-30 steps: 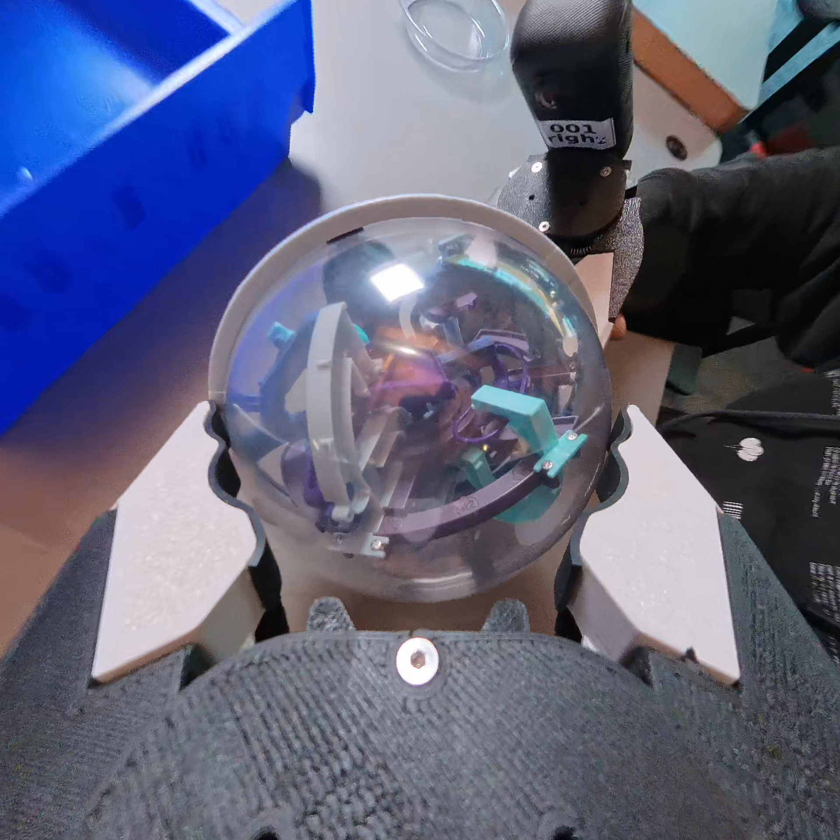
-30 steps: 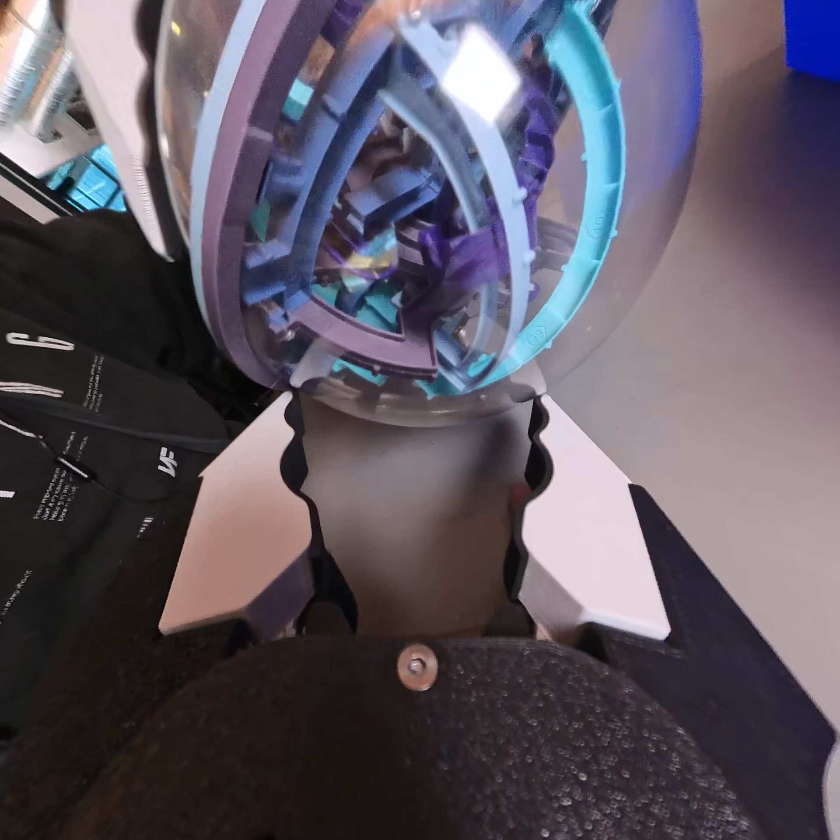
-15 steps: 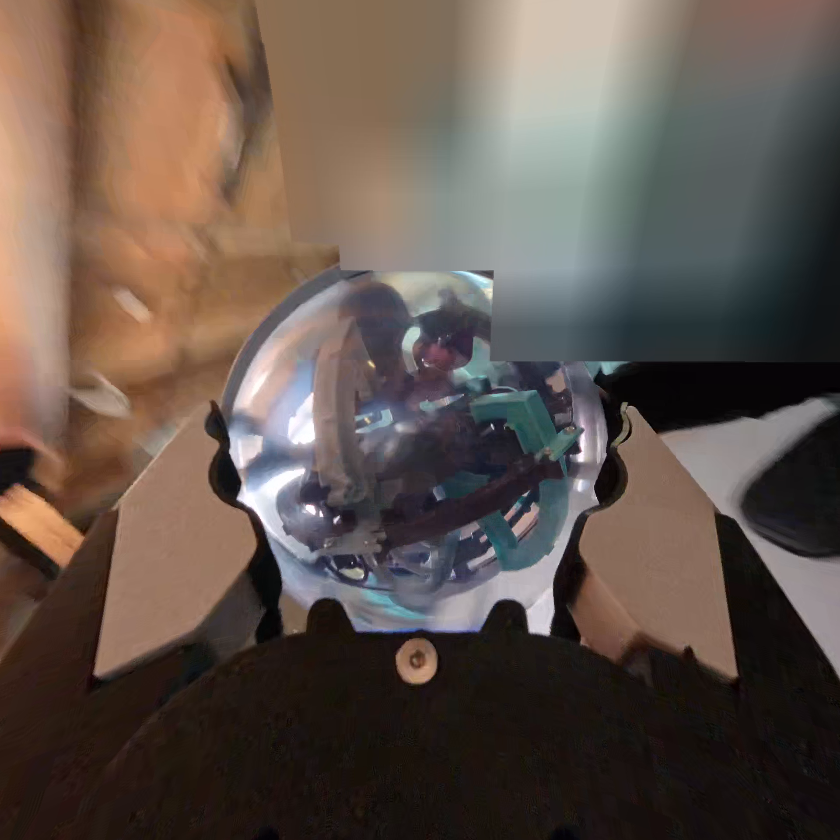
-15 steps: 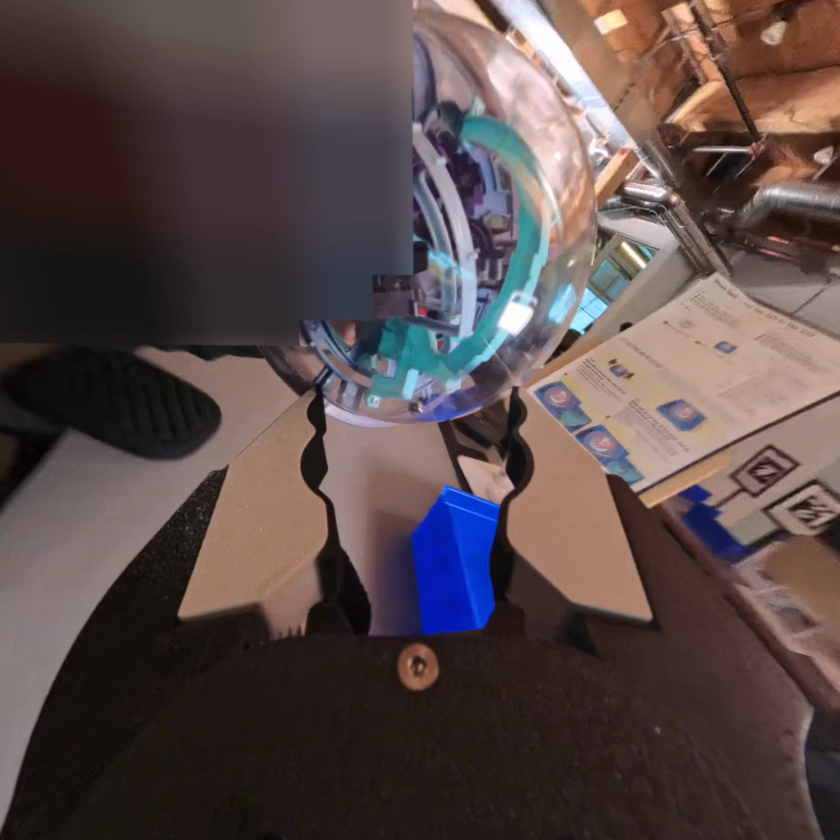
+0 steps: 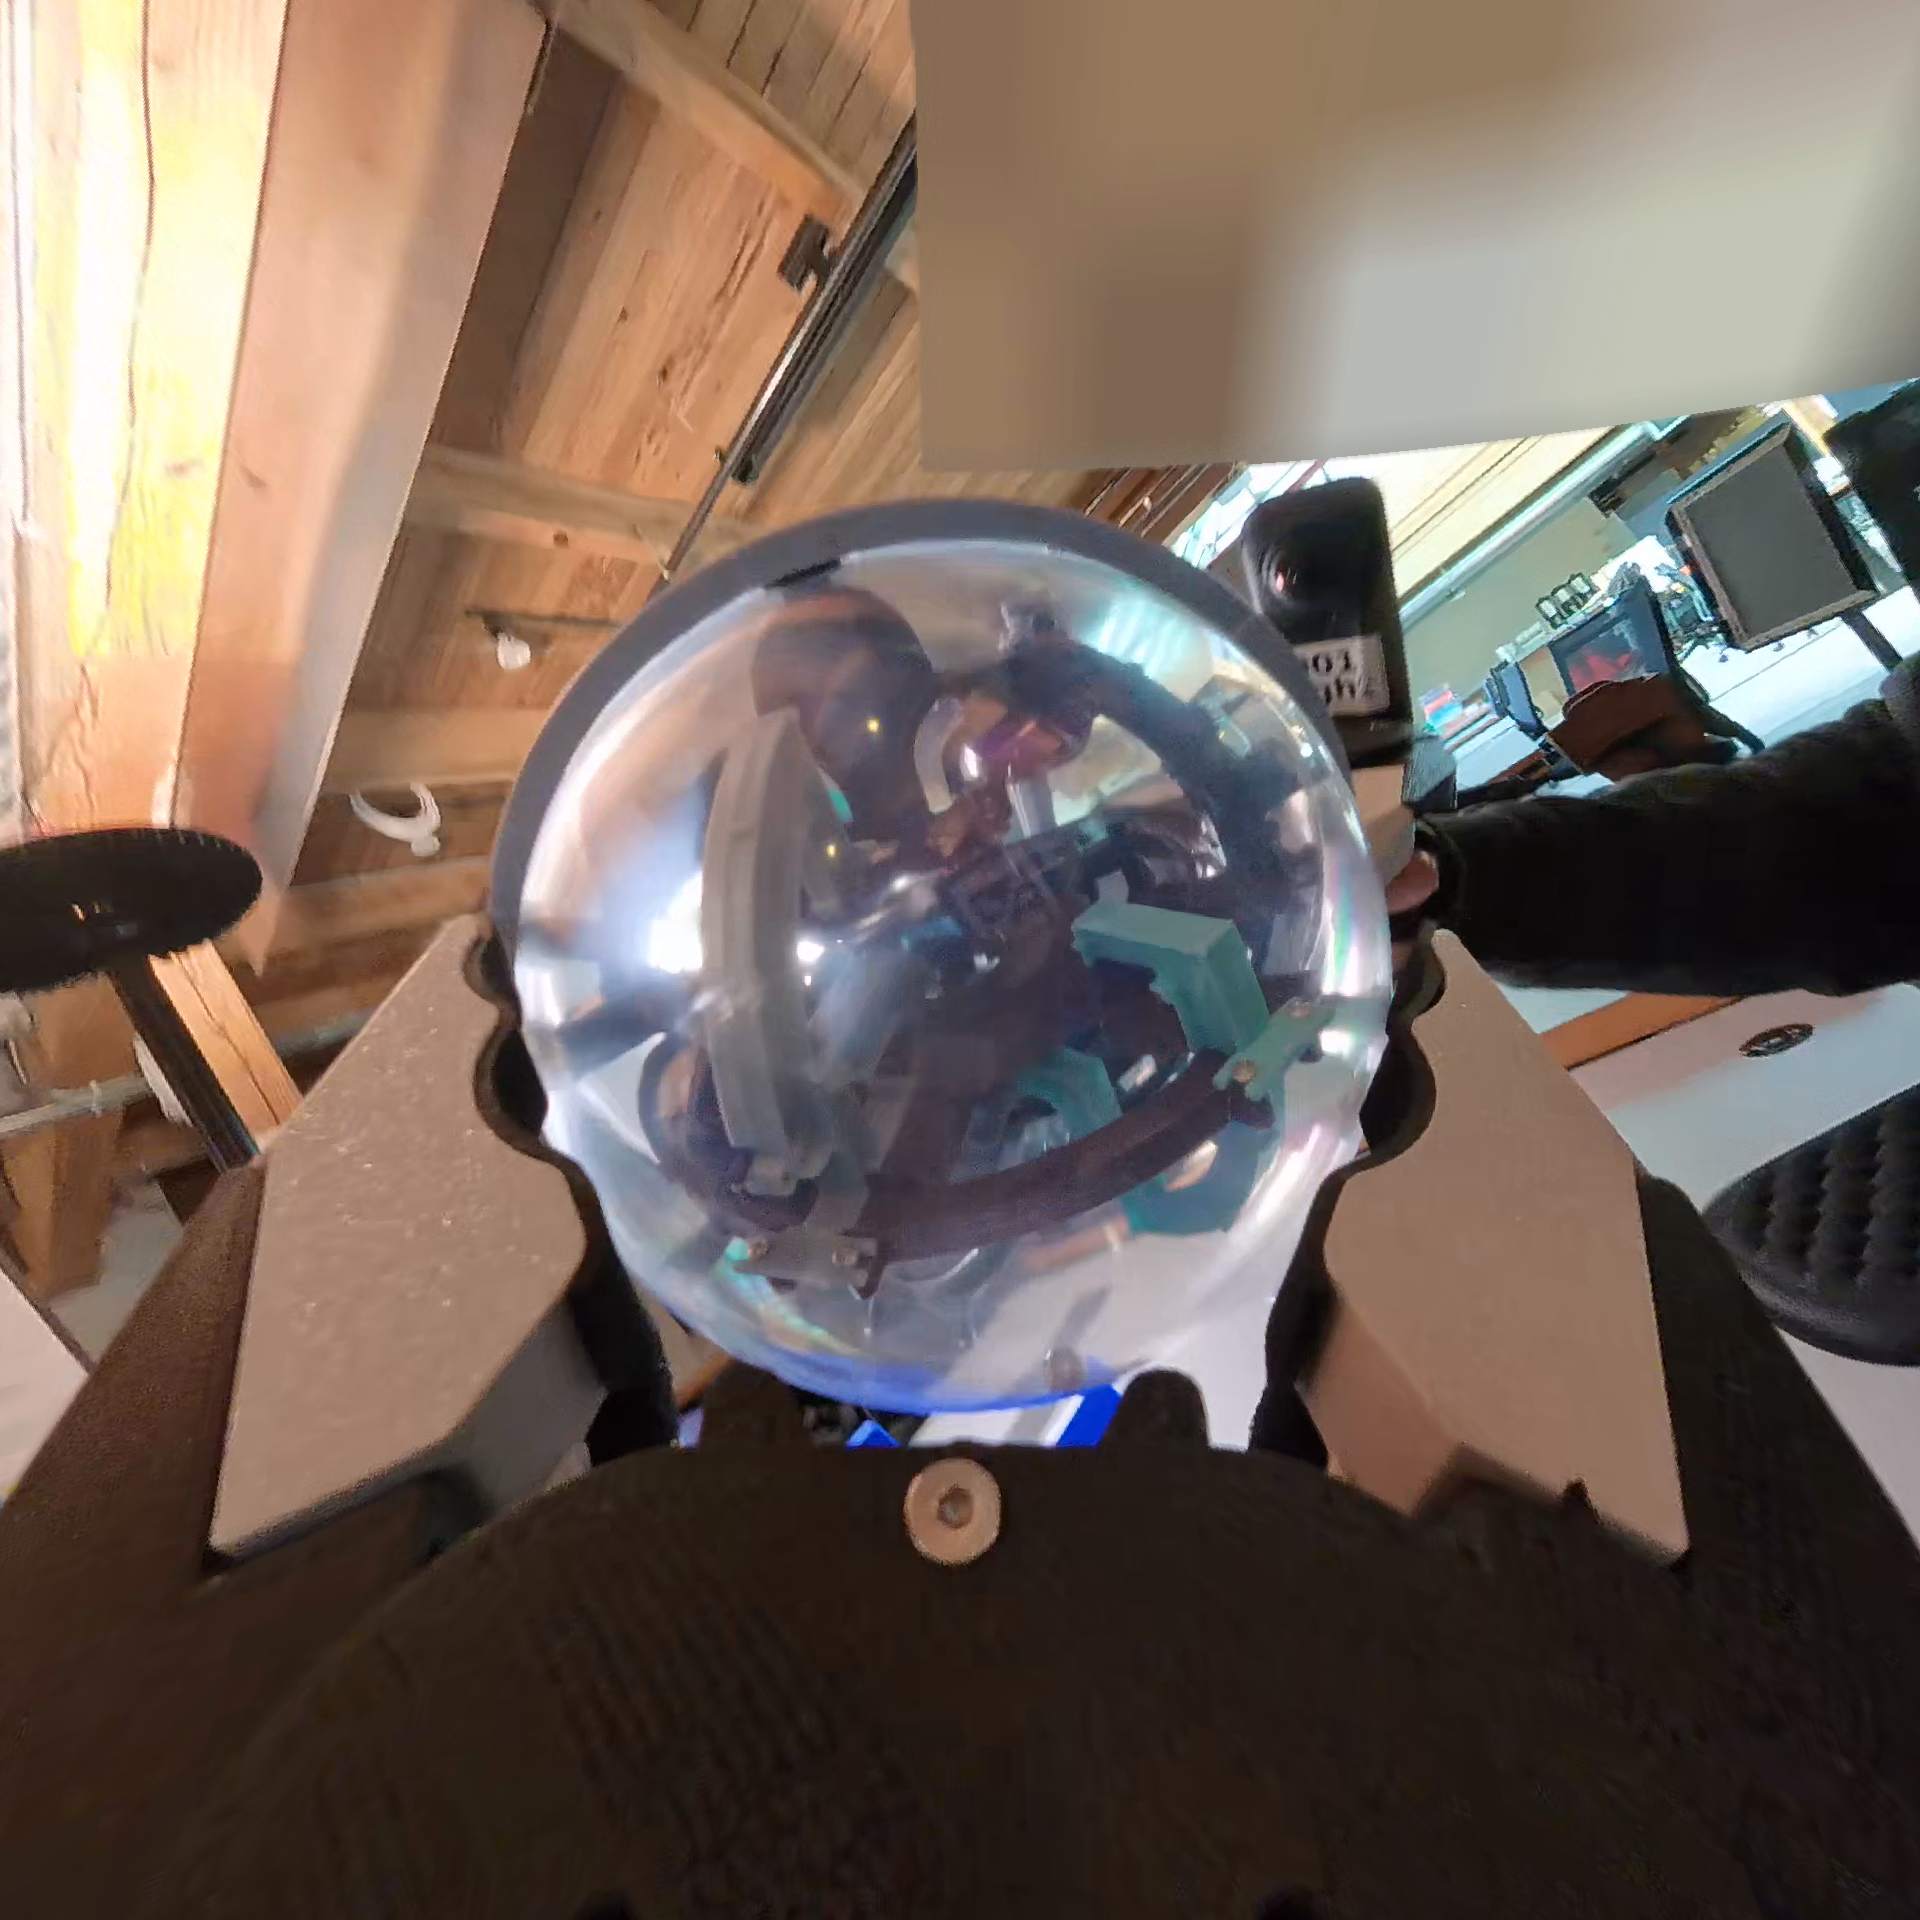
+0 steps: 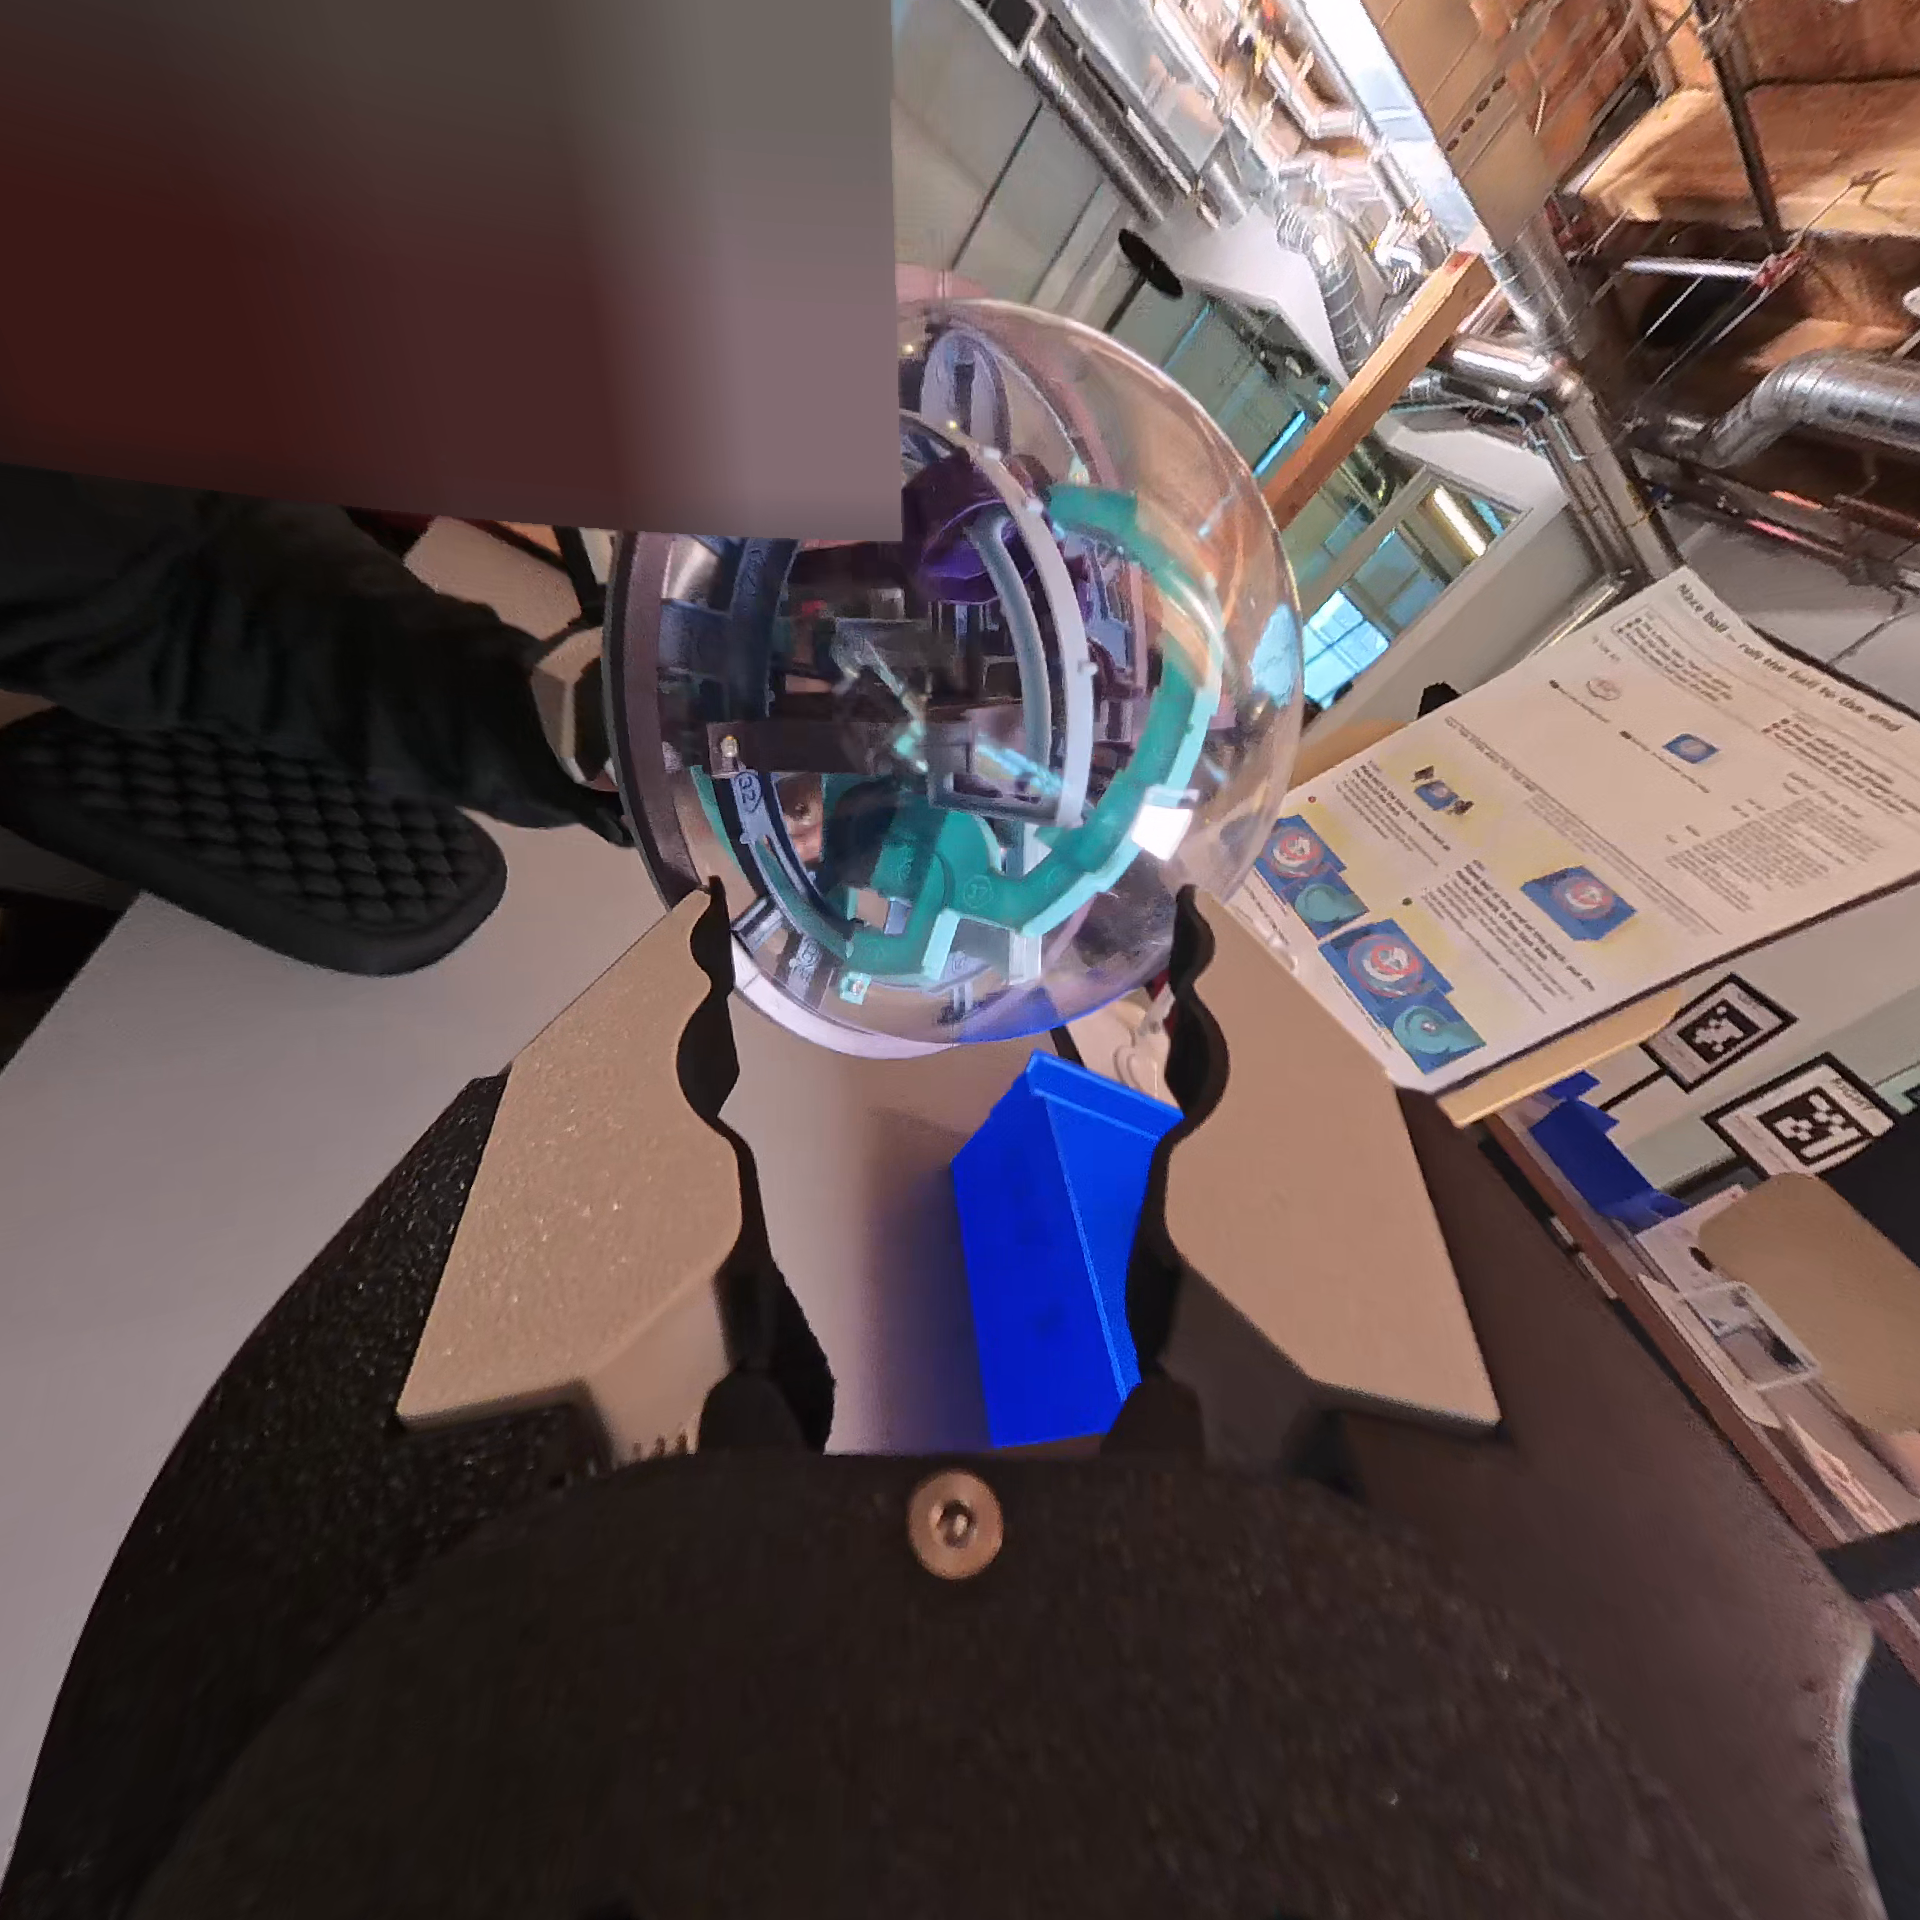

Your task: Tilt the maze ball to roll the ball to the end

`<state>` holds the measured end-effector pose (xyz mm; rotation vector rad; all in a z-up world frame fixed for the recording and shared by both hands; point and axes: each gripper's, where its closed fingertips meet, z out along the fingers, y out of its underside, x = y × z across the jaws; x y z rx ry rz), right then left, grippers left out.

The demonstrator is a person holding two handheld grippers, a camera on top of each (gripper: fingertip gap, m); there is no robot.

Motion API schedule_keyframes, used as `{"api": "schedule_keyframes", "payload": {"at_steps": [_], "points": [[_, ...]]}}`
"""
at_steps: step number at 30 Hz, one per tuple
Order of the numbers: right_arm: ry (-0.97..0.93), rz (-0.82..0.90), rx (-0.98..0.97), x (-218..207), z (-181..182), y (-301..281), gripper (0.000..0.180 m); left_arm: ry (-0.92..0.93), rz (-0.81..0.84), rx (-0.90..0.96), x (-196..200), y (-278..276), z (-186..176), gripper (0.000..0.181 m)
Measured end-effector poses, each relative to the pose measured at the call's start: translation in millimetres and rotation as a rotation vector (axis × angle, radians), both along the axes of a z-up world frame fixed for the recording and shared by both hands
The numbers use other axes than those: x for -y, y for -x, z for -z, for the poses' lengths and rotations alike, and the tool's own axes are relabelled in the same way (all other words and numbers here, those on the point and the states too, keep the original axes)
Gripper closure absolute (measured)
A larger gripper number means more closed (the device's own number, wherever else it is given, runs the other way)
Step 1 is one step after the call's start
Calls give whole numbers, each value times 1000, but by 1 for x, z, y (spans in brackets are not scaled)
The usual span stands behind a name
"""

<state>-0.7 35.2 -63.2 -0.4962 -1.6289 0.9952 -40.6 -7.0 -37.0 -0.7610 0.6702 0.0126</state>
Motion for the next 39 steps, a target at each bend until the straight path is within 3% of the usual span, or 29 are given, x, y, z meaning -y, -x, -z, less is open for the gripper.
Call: {"api": "schedule_keyframes", "payload": {"at_steps": [7, 22, 28, 34, 38, 39], "points": [[95, -18, 38, -2, 23, 0, 90, 151, -54, 4, -22, 7, 52, 22], [390, 101, 218, -34, 107, 26, 69, 329, -427, -208, -69, 23, 155, 22], [451, 146, 306, -44, 145, 18, 70, 552, -379, -177, -77, 12, 187, 22], [482, 78, 374, -35, 162, 12, 84, 711, -220, -166, -65, -4, 200, 22], [523, -164, 463, -13, 159, -16, 138, 889, -18, -145, -37, 0, 199, 23], [540, -267, 502, -2, 158, -28, 140, 924, 10, -151, -28, 6, 200, 27]]}}
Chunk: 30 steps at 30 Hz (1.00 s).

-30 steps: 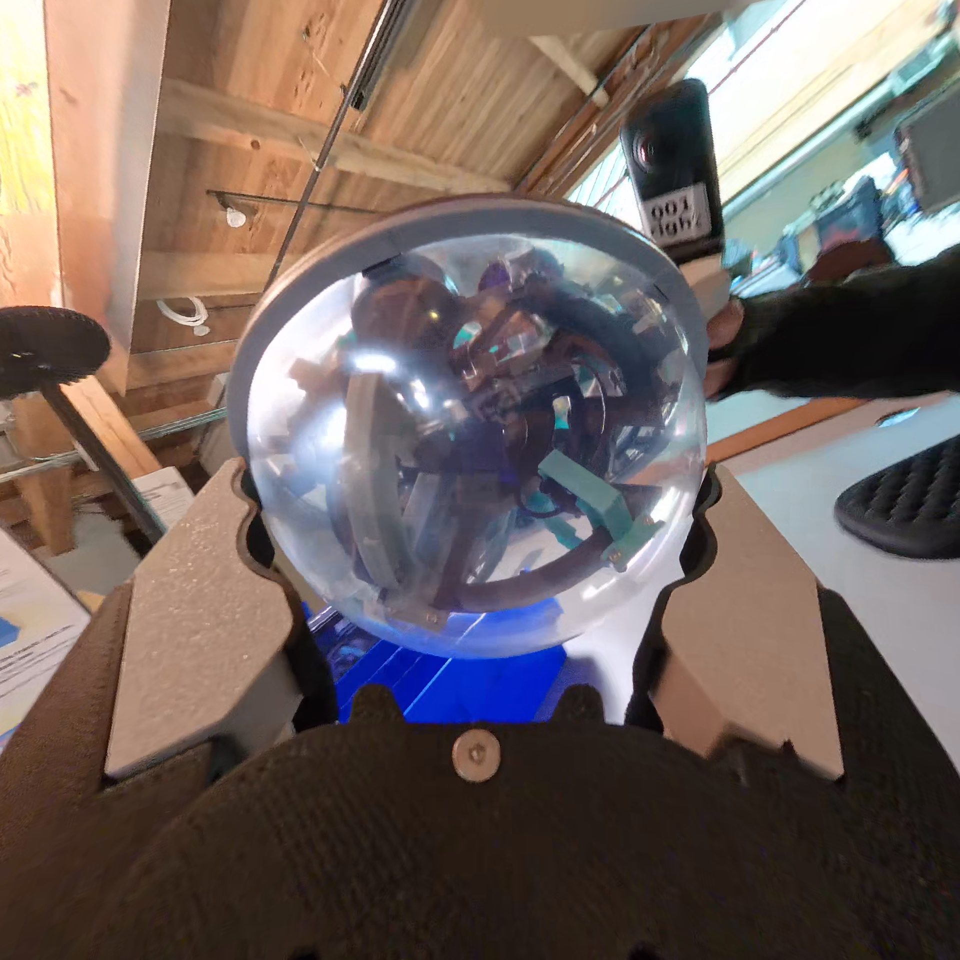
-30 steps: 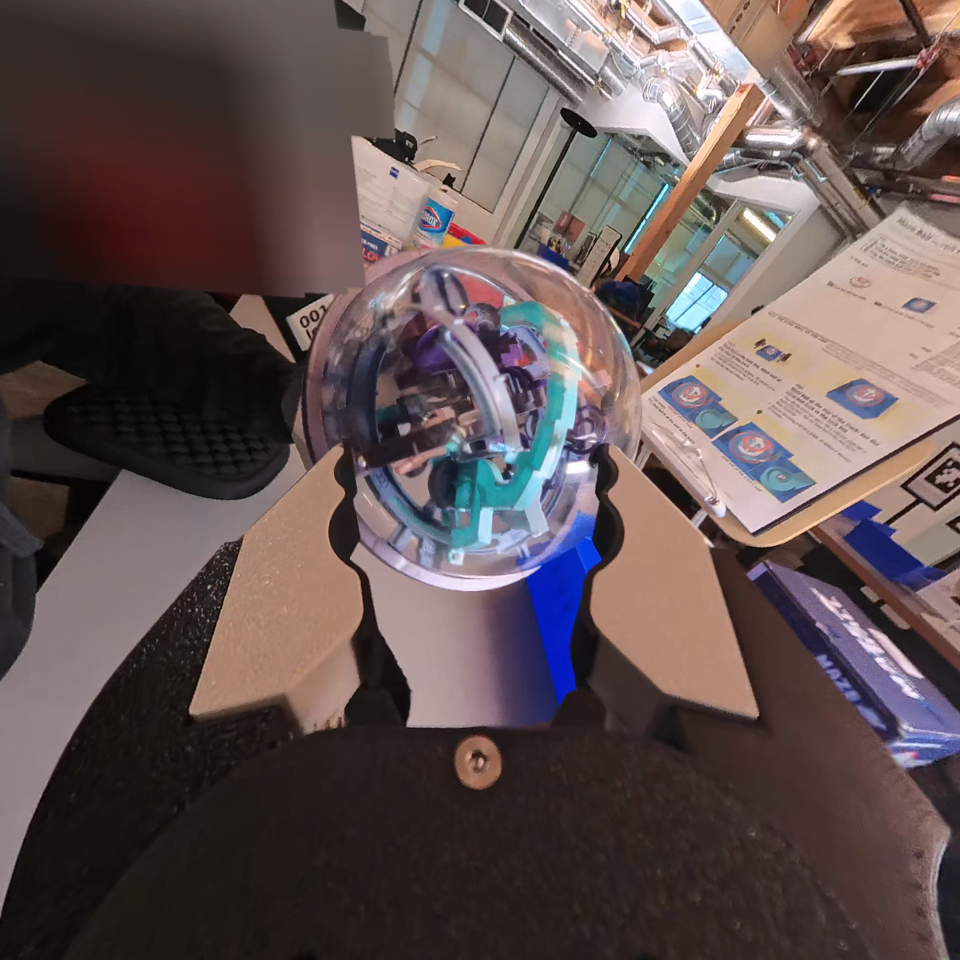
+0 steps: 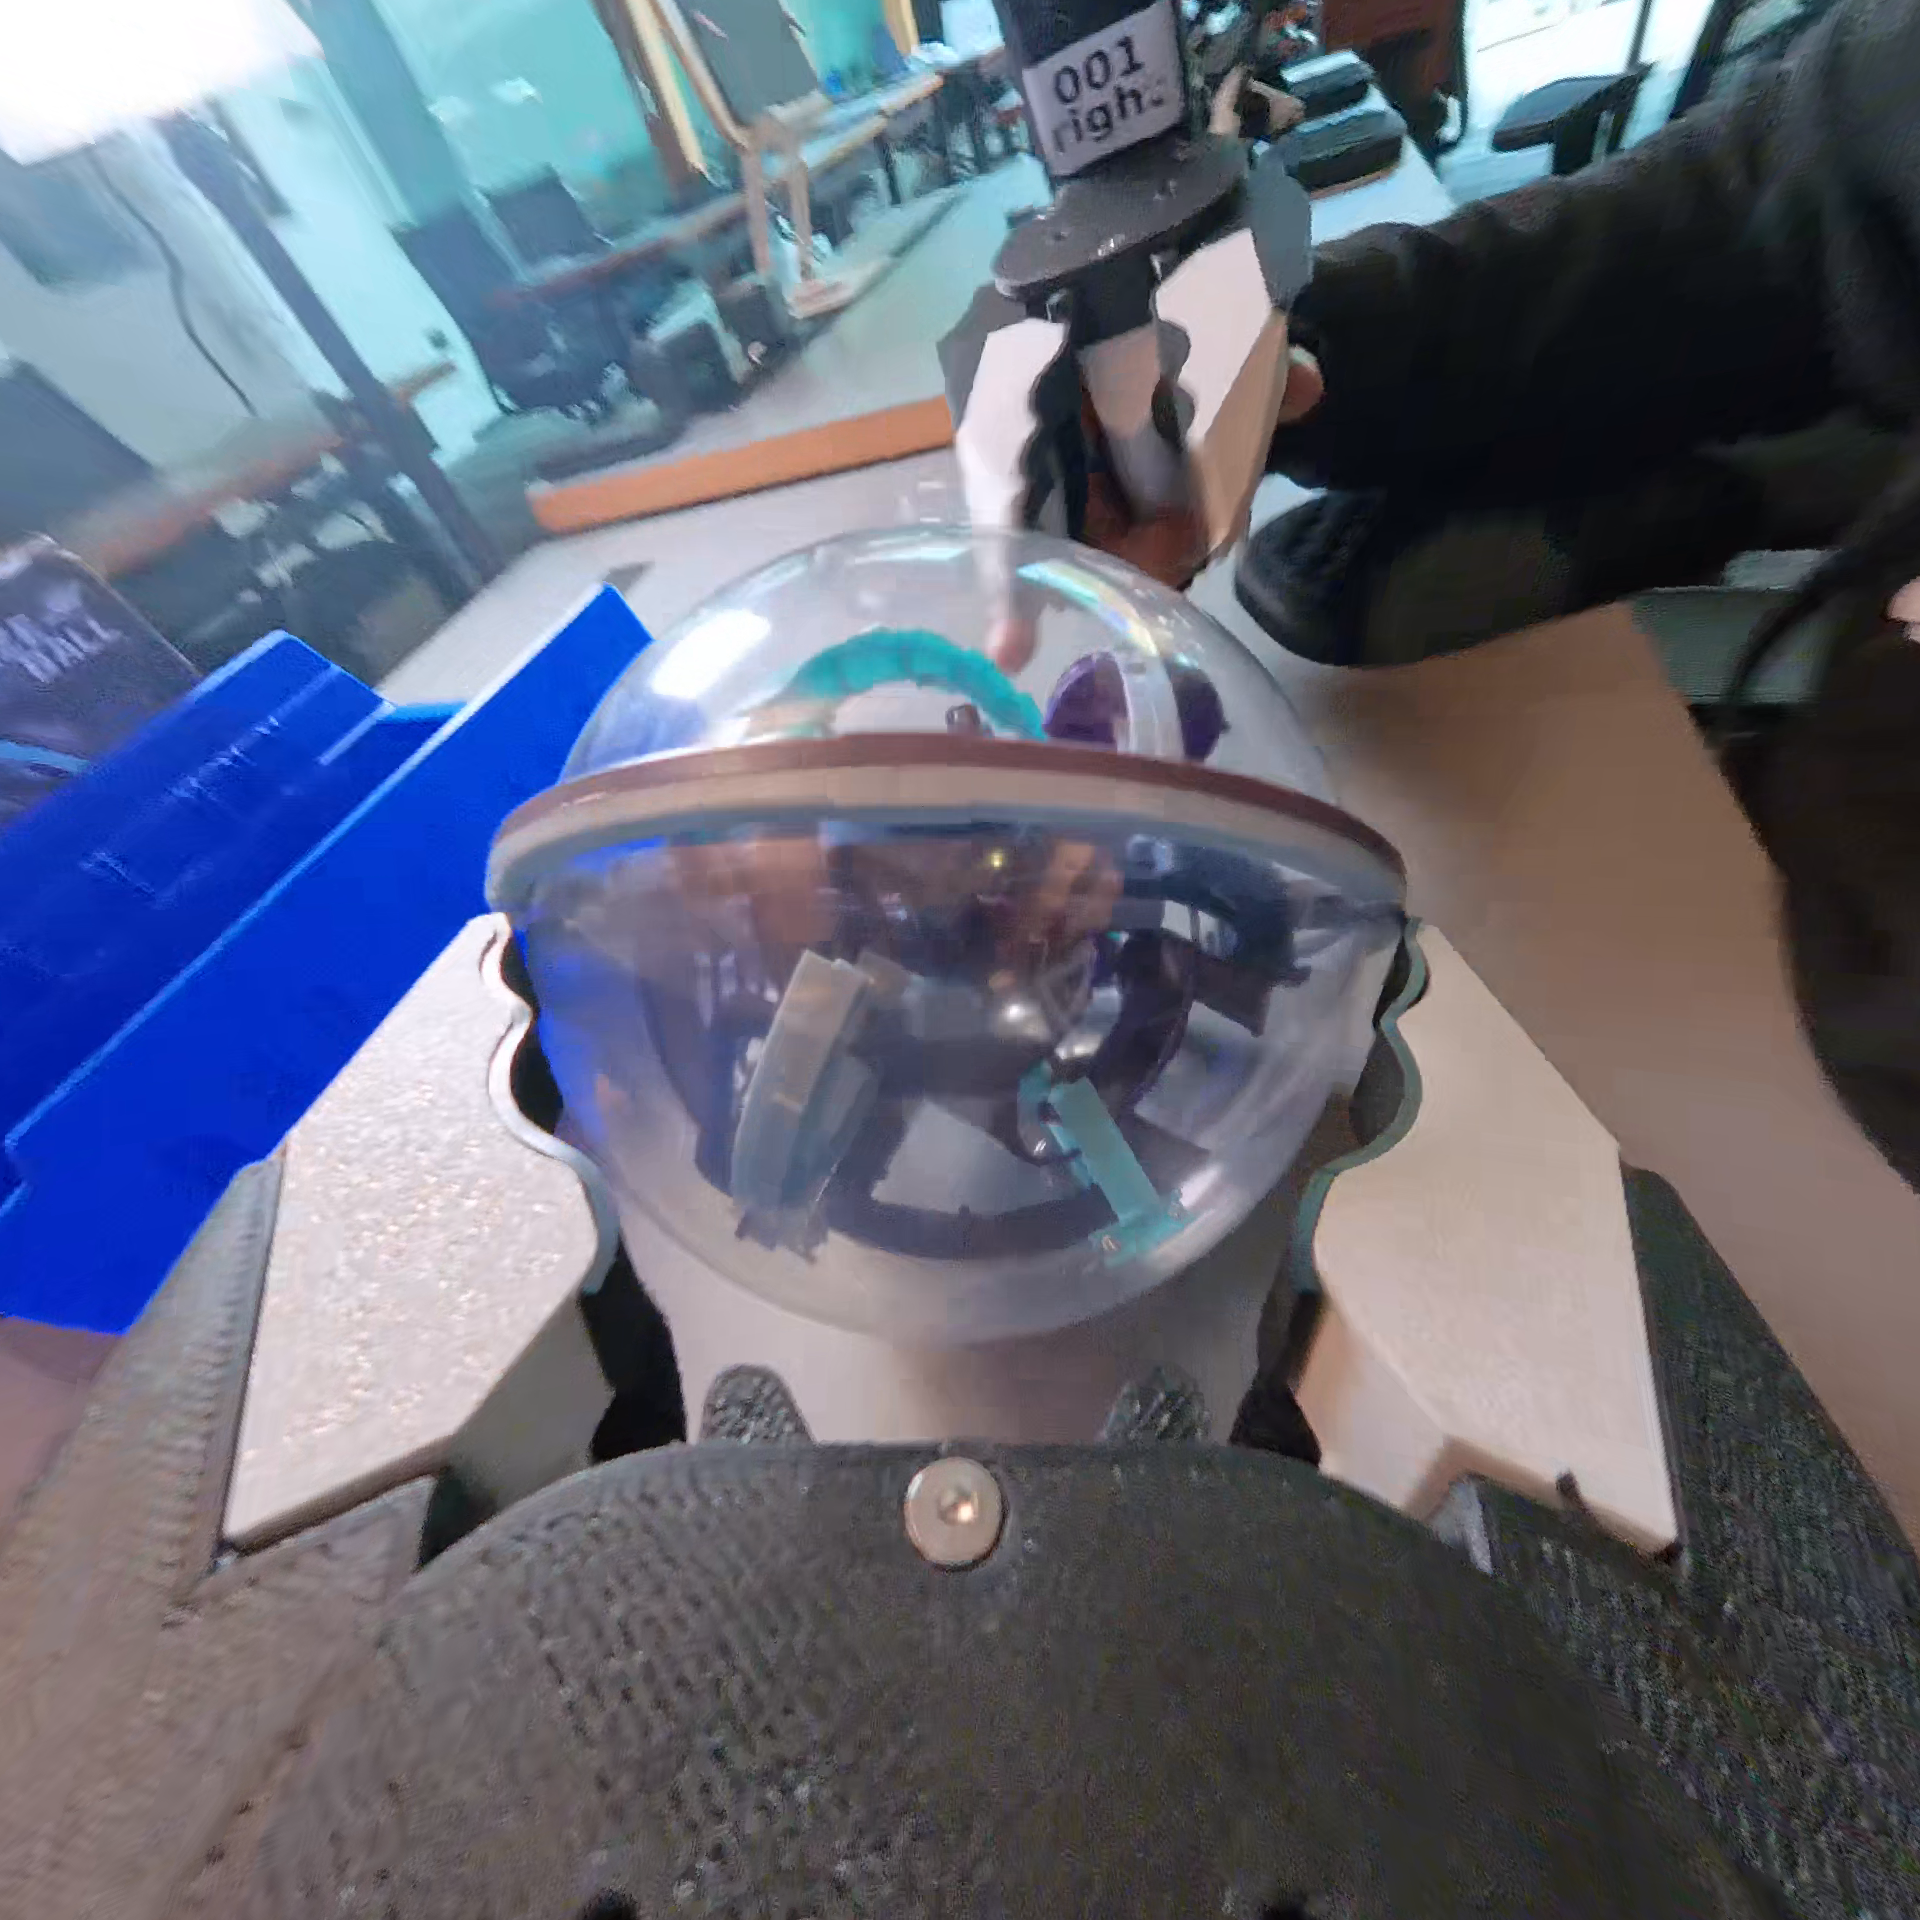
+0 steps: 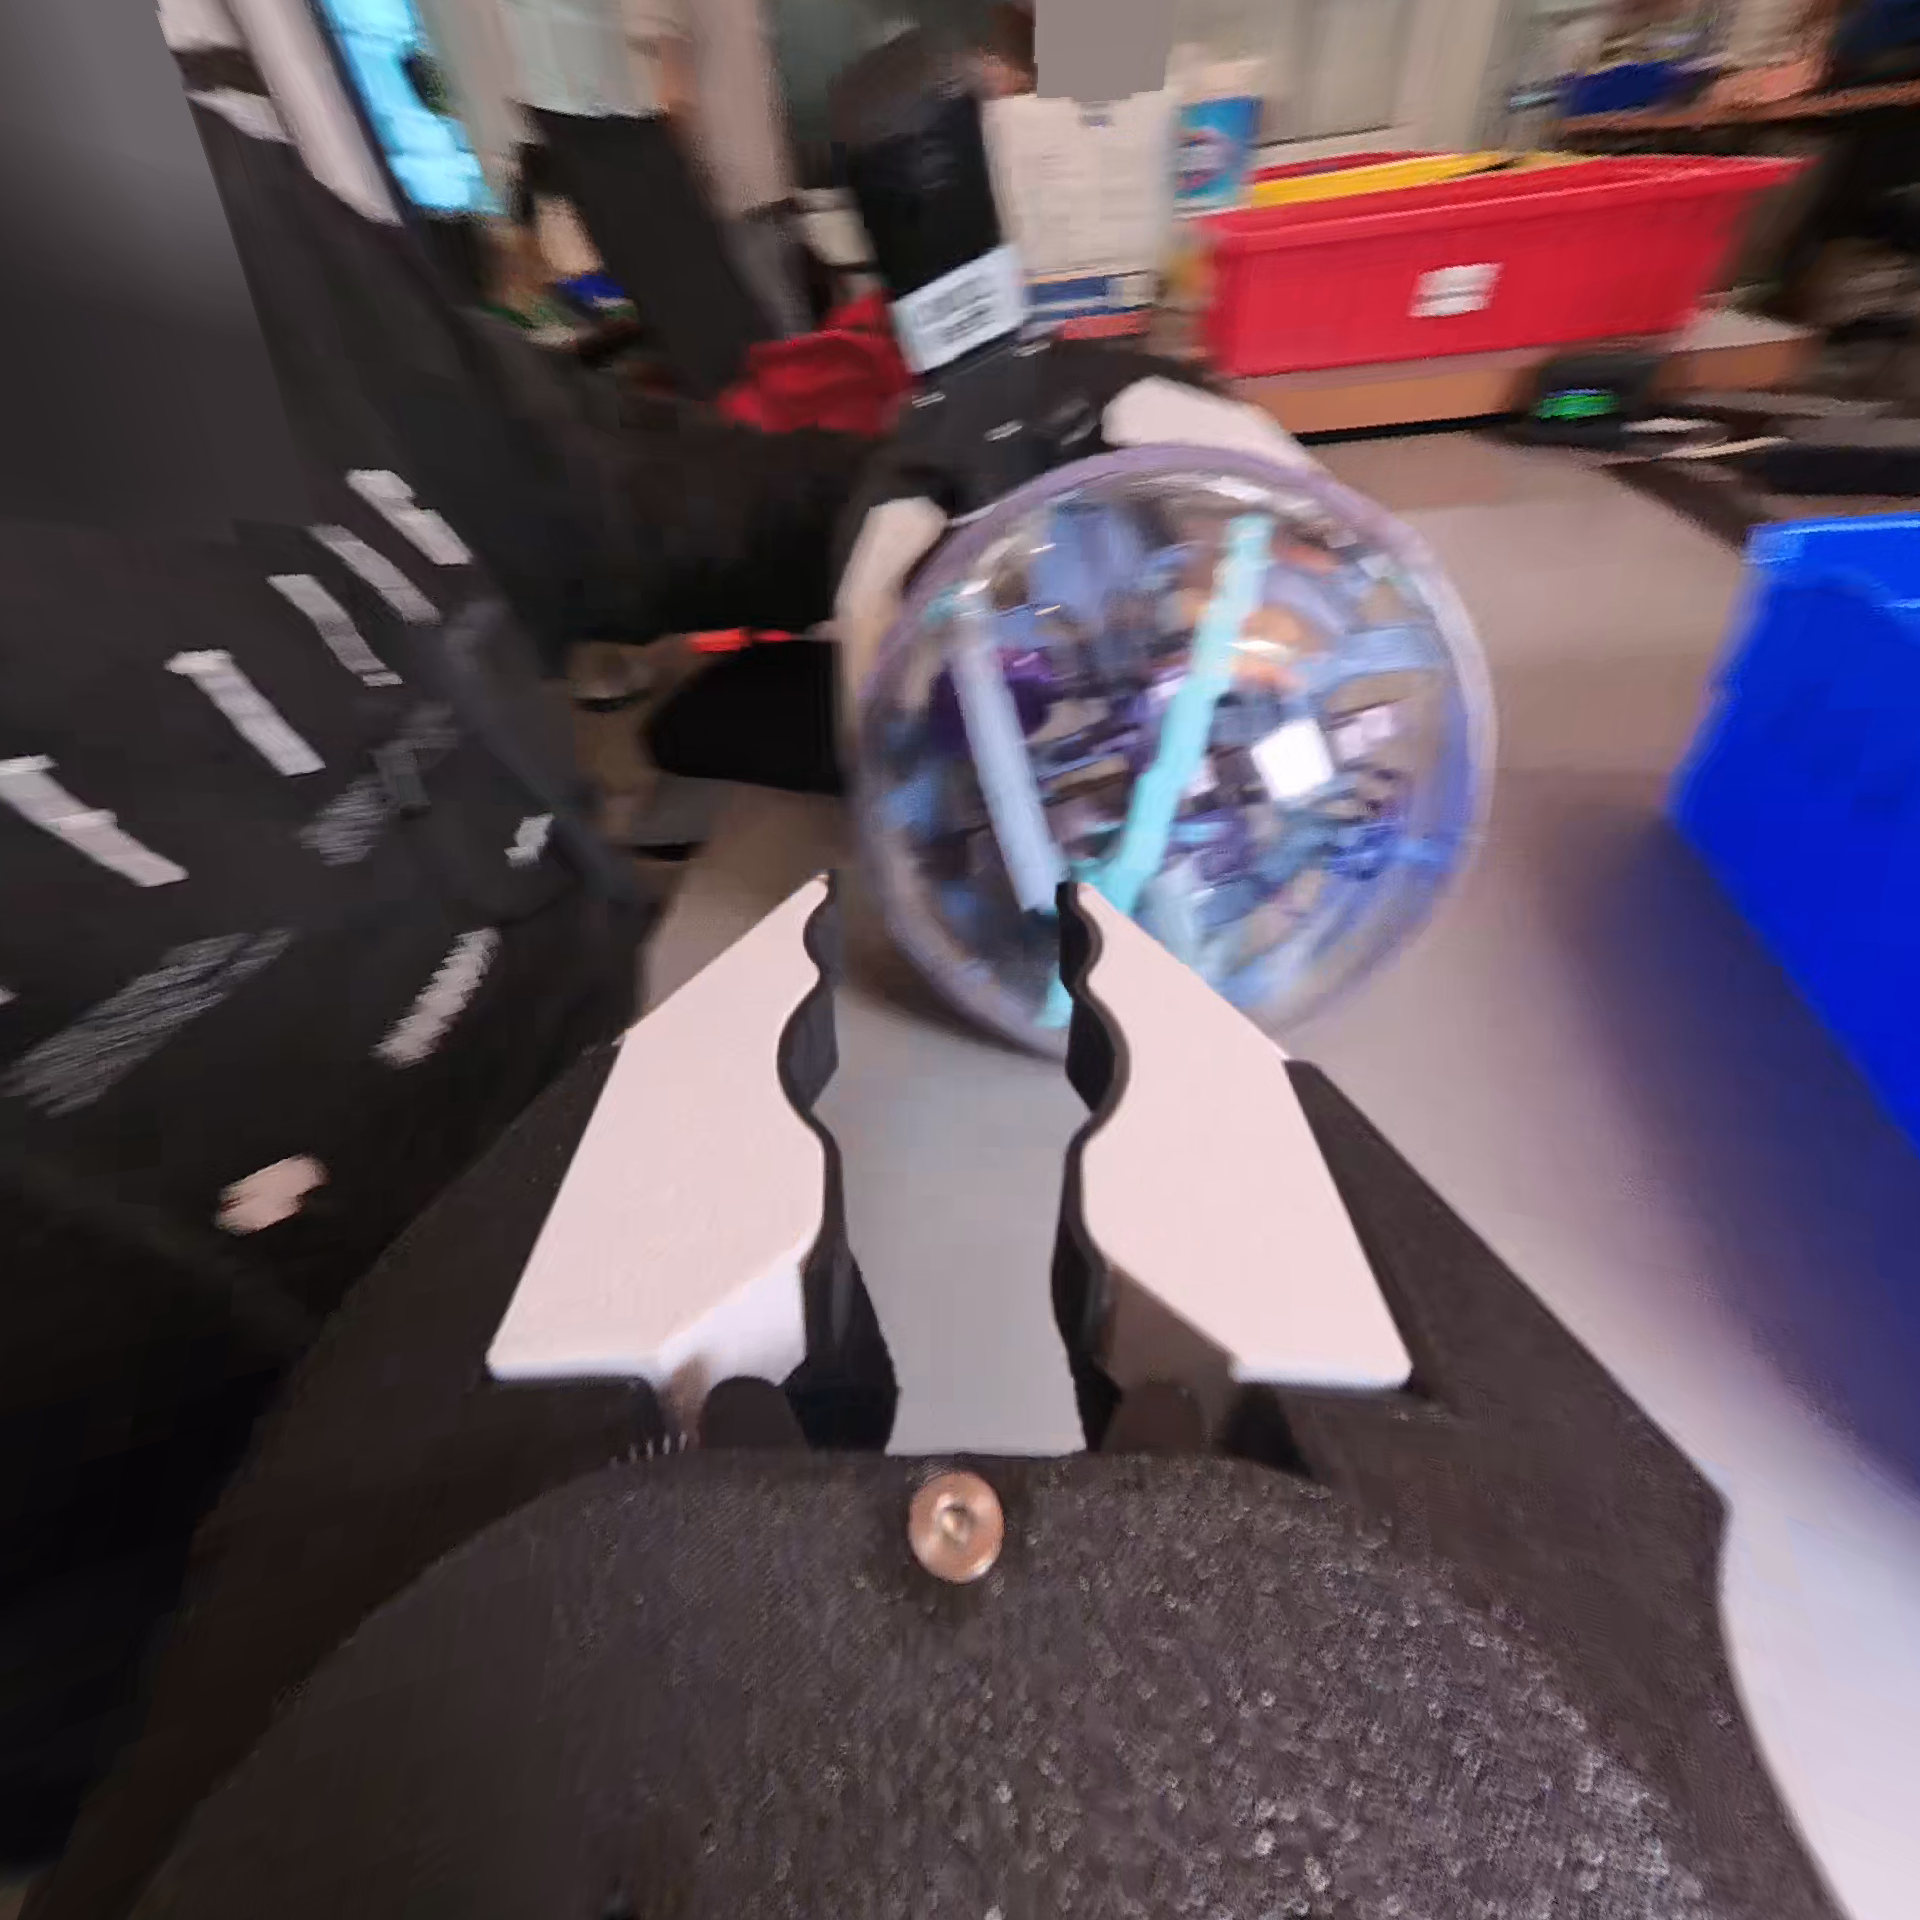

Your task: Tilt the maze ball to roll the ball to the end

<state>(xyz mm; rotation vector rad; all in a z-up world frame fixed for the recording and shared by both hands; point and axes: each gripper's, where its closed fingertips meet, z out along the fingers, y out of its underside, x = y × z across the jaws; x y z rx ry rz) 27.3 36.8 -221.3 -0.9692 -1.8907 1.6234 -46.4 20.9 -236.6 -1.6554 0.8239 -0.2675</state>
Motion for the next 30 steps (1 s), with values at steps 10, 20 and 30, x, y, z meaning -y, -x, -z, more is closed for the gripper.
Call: {"api": "schedule_keyframes", "payload": {"at_steps": [10, 20, 30], "points": [[27, 84, 177, -33, 35, 30, 126, 376, 38, 442, 59, 53, -34, 82], [41, -23, 332, -5, 67, 38, 127, 699, -78, 716, 82, 49, -13, 124], [243, -208, 358, 18, 52, 16, 142, 668, -10, 648, 110, 30, -3, 160]]}}
